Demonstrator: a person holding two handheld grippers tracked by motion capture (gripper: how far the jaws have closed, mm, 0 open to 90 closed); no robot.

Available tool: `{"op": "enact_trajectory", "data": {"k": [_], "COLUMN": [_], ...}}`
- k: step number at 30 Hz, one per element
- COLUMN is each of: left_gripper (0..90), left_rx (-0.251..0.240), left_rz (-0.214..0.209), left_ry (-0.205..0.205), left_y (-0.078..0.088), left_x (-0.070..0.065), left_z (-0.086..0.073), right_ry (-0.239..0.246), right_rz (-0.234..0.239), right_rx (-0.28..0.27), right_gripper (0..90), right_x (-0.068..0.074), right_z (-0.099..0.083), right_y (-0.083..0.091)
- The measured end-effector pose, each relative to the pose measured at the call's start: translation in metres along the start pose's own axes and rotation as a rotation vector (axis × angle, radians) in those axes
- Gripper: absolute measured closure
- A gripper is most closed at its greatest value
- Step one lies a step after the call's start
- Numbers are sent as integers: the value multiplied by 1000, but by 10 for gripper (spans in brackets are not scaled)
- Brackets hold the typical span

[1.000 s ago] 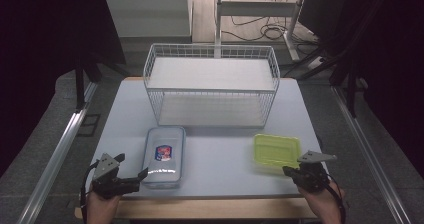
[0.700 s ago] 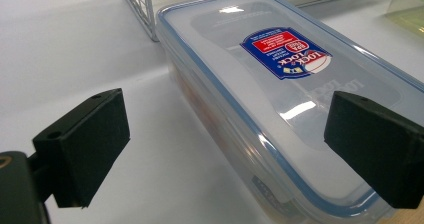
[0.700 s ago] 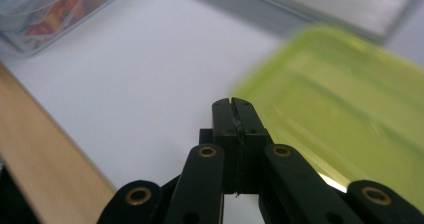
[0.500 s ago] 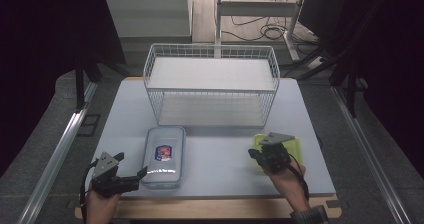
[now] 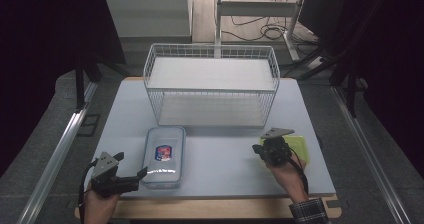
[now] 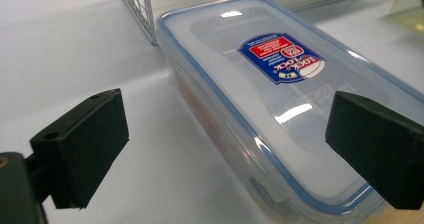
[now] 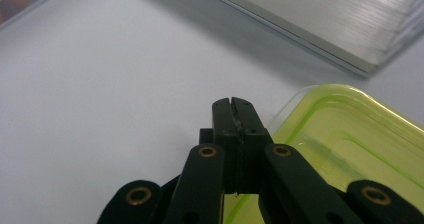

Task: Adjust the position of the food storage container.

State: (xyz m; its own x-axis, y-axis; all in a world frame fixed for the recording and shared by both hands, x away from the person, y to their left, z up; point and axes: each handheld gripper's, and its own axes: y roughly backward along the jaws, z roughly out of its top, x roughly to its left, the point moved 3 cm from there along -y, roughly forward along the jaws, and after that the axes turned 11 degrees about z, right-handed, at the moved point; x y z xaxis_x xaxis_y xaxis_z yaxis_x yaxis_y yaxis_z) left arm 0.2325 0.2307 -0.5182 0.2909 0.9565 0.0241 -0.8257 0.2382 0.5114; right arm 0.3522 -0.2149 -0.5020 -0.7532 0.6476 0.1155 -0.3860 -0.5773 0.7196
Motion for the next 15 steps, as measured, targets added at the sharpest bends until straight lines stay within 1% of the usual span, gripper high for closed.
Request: {"op": "enact_trajectory", "data": {"k": [1, 2, 3, 5, 6, 7, 8, 9, 11, 12, 13, 14, 15], "left_gripper": [38, 38, 39, 48, 48, 73, 73, 105, 185, 384, 384, 474, 553], "left_rx": [-2, 0, 6, 18, 23, 26, 24, 25, 37, 54, 72, 99, 130], "left_rz": [0, 2, 8, 48, 66, 86, 108, 127, 129, 112, 100, 92, 66], "left_ry": [-1, 0, -6, -33, -47, -61, -66, -66, -41, -34, -37, -42, -46], "left_y": [0, 1, 1, 3, 4, 5, 7, 10, 11, 11, 10, 7, 4], "left_x": [0, 0, 1, 2, 3, 5, 7, 11, 18, 22, 26, 28, 29], "left_z": [0, 0, 1, 1, 1, 2, 2, 2, 0, -3, -6, -9, -12], "right_ry": [-6, -6, -18, -26, -26, -35, -35, -41, -42, -32, -32, -29, -22], "right_rz": [-15, -15, -27, -48, -48, -70, -70, -69, -67, -65, -65, -59, -54], "right_rx": [3, 3, -1, 8, 8, 23, 23, 25, 19, 5, 5, -5, -11], "right_gripper": [894, 894, 895, 894, 894, 895, 895, 894, 894, 894, 894, 894, 894], "right_x": [-4, -4, -8, -13, -13, -17, -17, -18, -17, -14, -14, -11, -9], "right_z": [-3, -3, -6, -9, -9, -13, -13, -15, -15, -14, -14, -14, -14], "right_y": [5, 5, 8, 11, 11, 11, 11, 11, 12, 14, 14, 15, 16]}}
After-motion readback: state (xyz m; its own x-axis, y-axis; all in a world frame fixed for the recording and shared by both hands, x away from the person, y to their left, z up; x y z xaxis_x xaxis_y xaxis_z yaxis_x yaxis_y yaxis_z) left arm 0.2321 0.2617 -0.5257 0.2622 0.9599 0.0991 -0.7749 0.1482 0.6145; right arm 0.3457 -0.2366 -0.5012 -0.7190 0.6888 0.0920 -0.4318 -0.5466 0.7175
